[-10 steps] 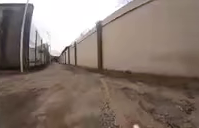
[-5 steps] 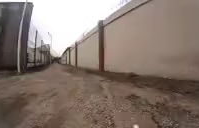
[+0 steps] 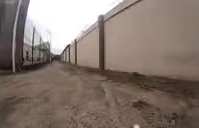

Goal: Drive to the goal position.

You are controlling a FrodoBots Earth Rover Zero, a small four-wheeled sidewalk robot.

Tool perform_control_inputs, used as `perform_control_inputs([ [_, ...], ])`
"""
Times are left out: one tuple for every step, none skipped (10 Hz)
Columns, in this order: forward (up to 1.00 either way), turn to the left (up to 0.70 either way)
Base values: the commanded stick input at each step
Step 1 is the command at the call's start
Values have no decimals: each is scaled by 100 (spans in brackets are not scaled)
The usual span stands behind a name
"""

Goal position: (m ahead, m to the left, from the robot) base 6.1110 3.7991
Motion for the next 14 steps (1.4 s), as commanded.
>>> perform_control_inputs([
  [70, 35],
  [70, 0],
  [70, 16],
  [70, 35],
  [70, 35],
  [70, 35],
  [70, 35],
  [70, 35],
  [70, 35],
  [70, 35],
  [70, 35],
  [70, 35],
  [70, 35],
  [70, 35],
])
